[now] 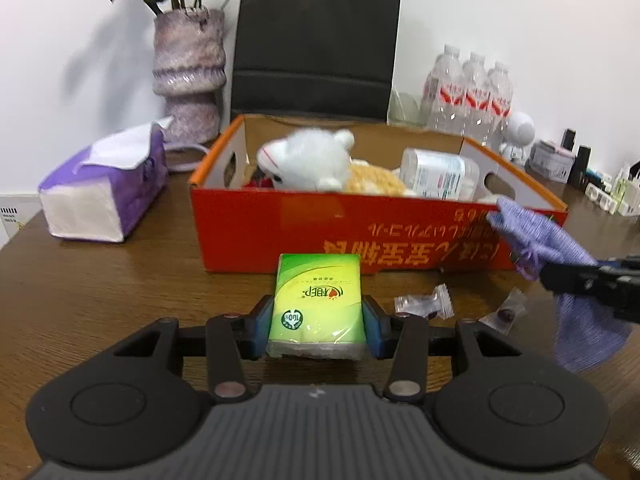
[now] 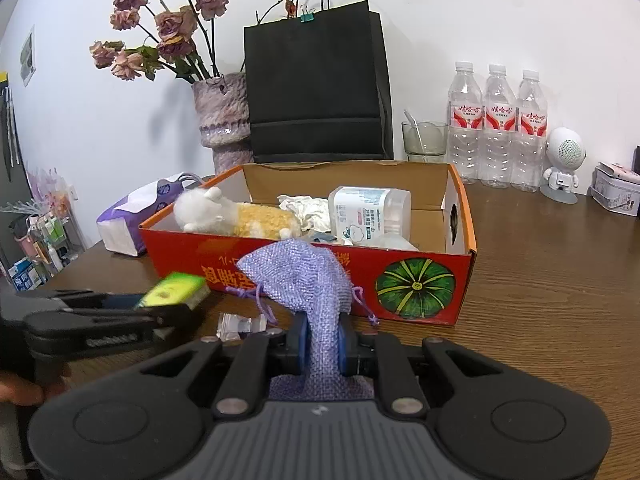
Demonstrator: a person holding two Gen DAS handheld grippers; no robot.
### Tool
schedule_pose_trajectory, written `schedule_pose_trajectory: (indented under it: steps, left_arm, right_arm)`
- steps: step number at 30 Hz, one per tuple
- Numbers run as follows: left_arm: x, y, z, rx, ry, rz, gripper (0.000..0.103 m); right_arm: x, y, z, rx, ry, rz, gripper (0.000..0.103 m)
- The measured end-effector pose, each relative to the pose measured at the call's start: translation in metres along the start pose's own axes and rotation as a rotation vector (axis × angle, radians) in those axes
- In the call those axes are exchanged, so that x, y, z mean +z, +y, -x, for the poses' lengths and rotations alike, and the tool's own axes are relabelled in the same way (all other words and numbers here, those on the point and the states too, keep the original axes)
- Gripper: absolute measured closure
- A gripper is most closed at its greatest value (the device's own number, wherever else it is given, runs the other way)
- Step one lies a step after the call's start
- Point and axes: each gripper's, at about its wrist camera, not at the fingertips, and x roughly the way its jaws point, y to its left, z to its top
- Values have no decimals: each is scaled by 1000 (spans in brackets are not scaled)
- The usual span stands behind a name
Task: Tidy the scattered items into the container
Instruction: 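Grasp and lift the green tissue pack with left while right lifts the pouch toward box, then drop the tissue pack into the box with left while right drops the pouch there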
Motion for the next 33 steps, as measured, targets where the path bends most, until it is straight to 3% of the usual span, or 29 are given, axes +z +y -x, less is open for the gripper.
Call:
schedule_pose_trajectory:
  steps: [8,17,26,33]
  left_arm:
    - [19,-5,30,-29,-81,-3,57]
    - [75,-16,48,-71,-211,-9,57]
    - [116,-24,18,-60,-314,55,57]
    - [121,-14,-32,-50,-253,70,56]
  right_arm:
    - [11,5,15,15,-44,-1,90]
    - [70,14,35,-5,-182,56,90]
    - [111,-6,-8,-7,-207,-27,90]
    - [118,-26,-48,-25,-150,-47,90]
